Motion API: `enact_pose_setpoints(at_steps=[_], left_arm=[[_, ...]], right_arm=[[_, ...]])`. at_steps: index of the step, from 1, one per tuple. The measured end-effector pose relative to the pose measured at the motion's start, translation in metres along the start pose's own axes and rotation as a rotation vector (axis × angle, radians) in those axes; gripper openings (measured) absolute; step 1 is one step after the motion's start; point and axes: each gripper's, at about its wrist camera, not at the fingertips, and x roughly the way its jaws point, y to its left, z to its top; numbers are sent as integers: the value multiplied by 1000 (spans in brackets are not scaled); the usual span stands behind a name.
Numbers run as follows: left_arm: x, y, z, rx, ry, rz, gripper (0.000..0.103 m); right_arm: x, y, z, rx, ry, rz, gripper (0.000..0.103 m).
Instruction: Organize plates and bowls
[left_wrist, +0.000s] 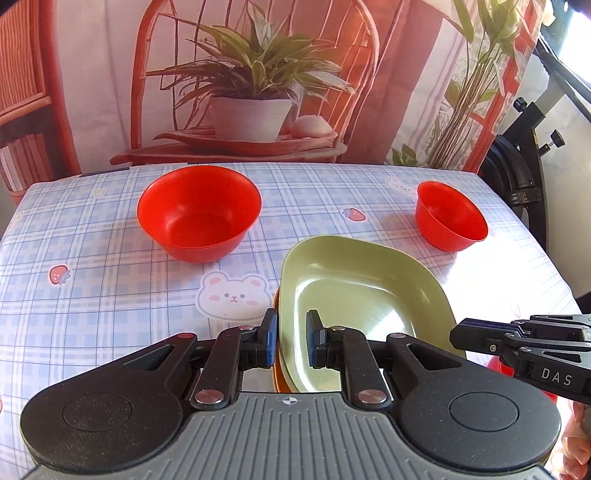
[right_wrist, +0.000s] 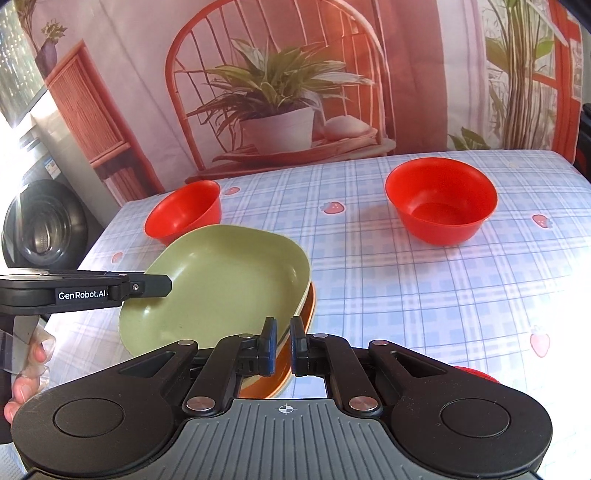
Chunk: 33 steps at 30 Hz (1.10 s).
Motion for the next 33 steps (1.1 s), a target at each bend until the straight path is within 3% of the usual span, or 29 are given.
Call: enact_pose_setpoints(at_steps=[13, 24, 33], left_arm=[[-1, -1, -13, -4, 0, 13, 17], [-2, -15, -20, 85, -40, 77, 17], [-4, -11, -23, 69, -57, 65, 17]], right_arm=[[5, -3, -5, -4, 9, 0, 6], [8, -1, -7, -33, -5, -22, 6], [10, -2, -8, -35, -5, -26, 6]])
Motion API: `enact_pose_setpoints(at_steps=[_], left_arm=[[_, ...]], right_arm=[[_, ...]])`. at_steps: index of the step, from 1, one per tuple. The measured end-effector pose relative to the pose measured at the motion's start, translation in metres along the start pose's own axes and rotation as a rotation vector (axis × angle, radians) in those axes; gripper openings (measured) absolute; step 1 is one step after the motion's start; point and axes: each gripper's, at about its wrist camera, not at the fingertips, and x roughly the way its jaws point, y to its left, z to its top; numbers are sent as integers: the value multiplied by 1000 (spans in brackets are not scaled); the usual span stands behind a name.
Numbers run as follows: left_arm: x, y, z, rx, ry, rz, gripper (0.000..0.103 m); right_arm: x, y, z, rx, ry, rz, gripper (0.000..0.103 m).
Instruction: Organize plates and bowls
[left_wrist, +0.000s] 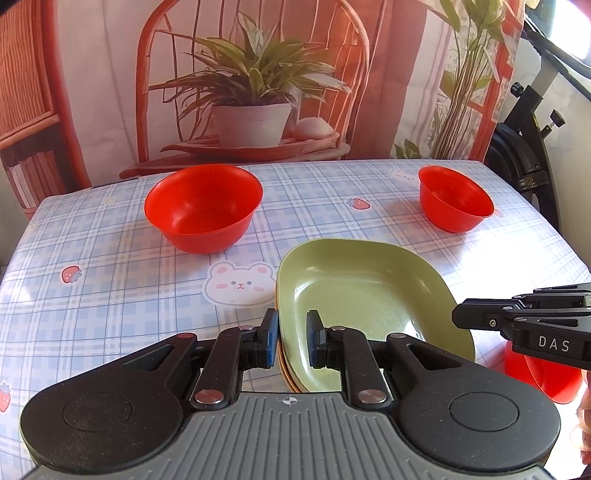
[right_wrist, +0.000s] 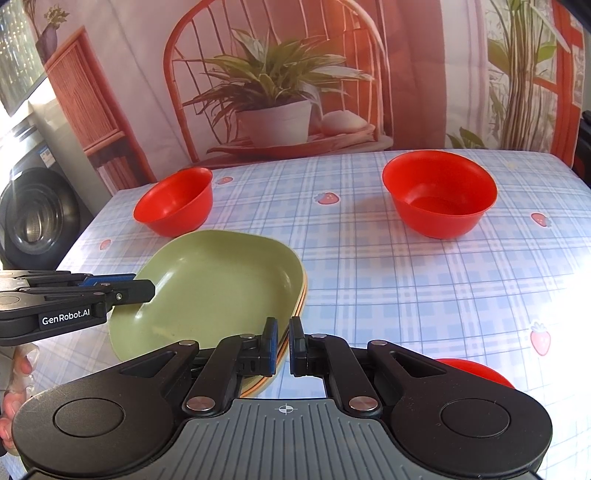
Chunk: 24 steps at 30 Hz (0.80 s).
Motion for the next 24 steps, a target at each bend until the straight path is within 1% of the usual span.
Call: enact_pose_setpoints(at_steps=[3, 7, 12, 14, 16, 18, 21, 24], left_arm=[[-3, 1, -1, -21, -8, -1, 17], [-10, 4, -2, -63, -33, -12, 17], [-18, 8, -4, -99, -53, -10, 17], [-21, 9, -7, -121, -57, -9, 17], [-24, 11, -11, -139, -60, -7, 17], [-27, 11, -15, -147, -67, -7, 17], [-29, 12, -20, -153, -73, -9, 17], [-27, 12, -26, -156, -58, -9, 17]], right_arm=[[0, 1, 0, -5, 0, -3, 6], [-2, 5, 0, -33, -17, -8, 8], [-4, 7, 0, -38, -22, -9, 11], [-5, 10, -2, -56, -29, -23, 15], [-5, 15, -4, -97, -38, -48, 16], [-4, 19, -7, -127, -39, -58, 16], [-2, 21, -10, -129, -28, -51, 16], [0, 21, -13, -133, -20, -56, 16]])
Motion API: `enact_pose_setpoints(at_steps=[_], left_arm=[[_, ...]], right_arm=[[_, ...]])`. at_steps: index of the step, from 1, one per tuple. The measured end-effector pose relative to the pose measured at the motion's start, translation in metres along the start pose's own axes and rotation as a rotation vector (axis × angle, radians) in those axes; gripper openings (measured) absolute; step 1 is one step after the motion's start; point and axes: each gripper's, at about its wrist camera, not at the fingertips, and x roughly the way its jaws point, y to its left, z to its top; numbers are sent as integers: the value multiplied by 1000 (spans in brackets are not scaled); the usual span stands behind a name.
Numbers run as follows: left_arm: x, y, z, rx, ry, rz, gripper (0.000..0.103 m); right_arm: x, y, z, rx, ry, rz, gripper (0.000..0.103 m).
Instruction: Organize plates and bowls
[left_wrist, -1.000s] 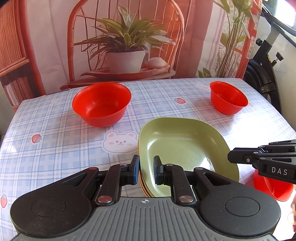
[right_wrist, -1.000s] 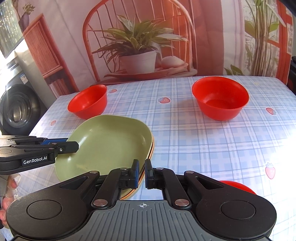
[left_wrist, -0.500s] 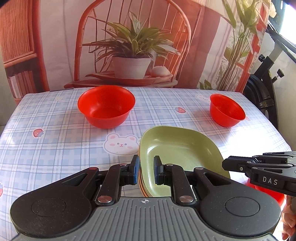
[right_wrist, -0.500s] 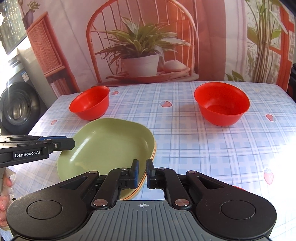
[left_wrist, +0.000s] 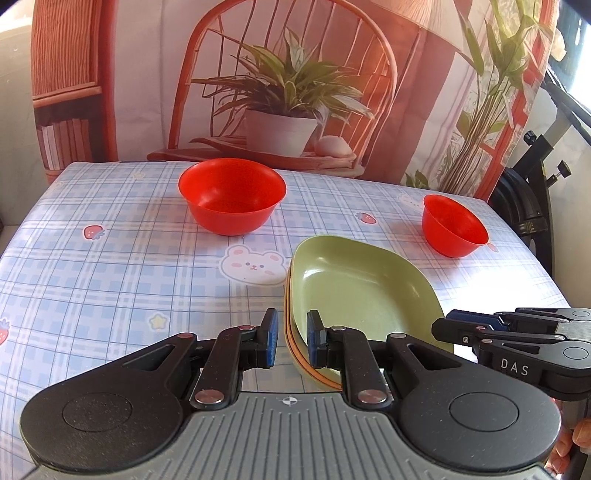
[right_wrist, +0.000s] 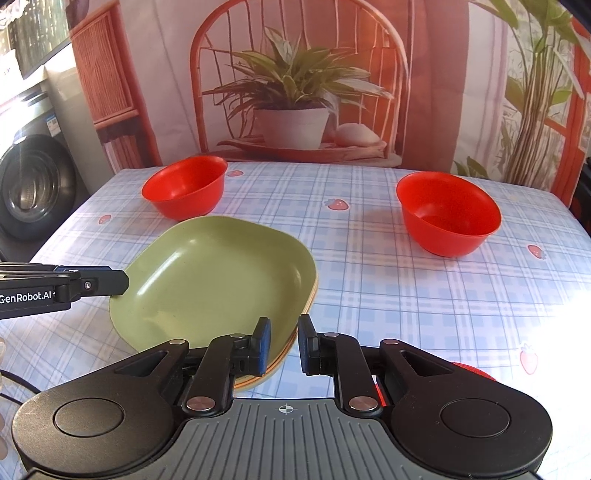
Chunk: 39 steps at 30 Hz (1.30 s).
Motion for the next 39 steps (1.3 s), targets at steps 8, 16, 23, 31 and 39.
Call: enact_pose_setpoints(at_steps=[8, 16, 23, 31, 39], left_arm=[[0, 2, -2, -5, -6, -3, 17], [-1, 2, -3, -5, -7, -3, 18], [-2, 3, -5, -9, -7, -5, 18], [-2, 3, -5, -5, -5, -3, 20], [-15, 15, 12, -10, -44, 8, 22]], right_arm=[[1, -1, -3, 8, 8, -5, 16], [1, -1, -5, -4, 4, -18, 16], [0, 0, -6, 2, 3, -15, 16], [-1, -3, -4, 12, 6, -14, 16], [-14, -2, 11, 57, -41, 26, 17]])
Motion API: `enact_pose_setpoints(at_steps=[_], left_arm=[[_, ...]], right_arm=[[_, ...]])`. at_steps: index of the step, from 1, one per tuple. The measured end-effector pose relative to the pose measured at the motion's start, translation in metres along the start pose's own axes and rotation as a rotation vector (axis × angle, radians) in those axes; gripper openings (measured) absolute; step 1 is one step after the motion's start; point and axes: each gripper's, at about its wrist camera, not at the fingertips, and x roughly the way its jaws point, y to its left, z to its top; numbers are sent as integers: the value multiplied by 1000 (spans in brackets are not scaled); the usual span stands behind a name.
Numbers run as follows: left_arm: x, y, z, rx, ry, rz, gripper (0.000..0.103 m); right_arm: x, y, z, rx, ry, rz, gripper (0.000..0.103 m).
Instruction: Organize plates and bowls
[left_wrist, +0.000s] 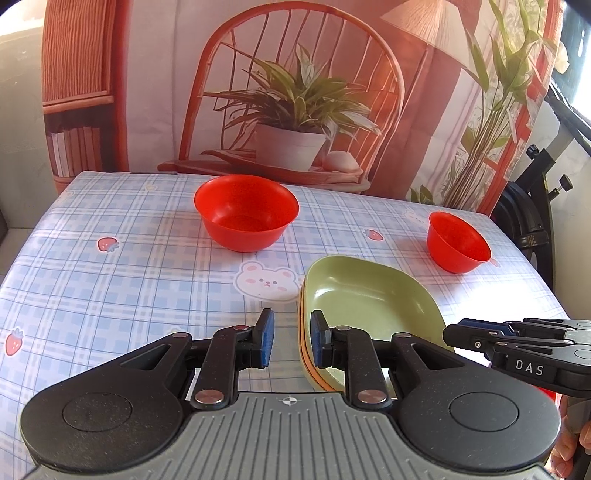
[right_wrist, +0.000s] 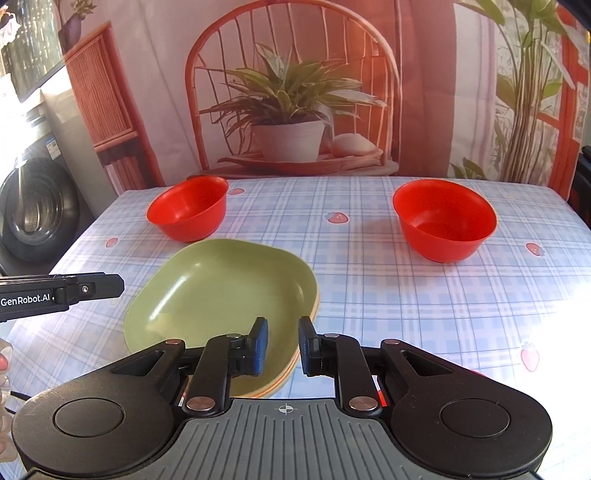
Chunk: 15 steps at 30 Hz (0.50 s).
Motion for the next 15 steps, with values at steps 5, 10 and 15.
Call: enact_pose_setpoints(at_steps=[5, 10, 15], left_arm=[[-8, 20, 15, 11, -8, 7, 22], [-9, 50, 37, 1, -17, 34, 22], [-1, 69, 61, 1, -46, 41, 22]], right_arm=[[-4, 2, 16, 18, -24, 26, 17], [2, 6, 43, 21, -31, 60, 17], [21, 16, 76, 1, -38, 99, 19]])
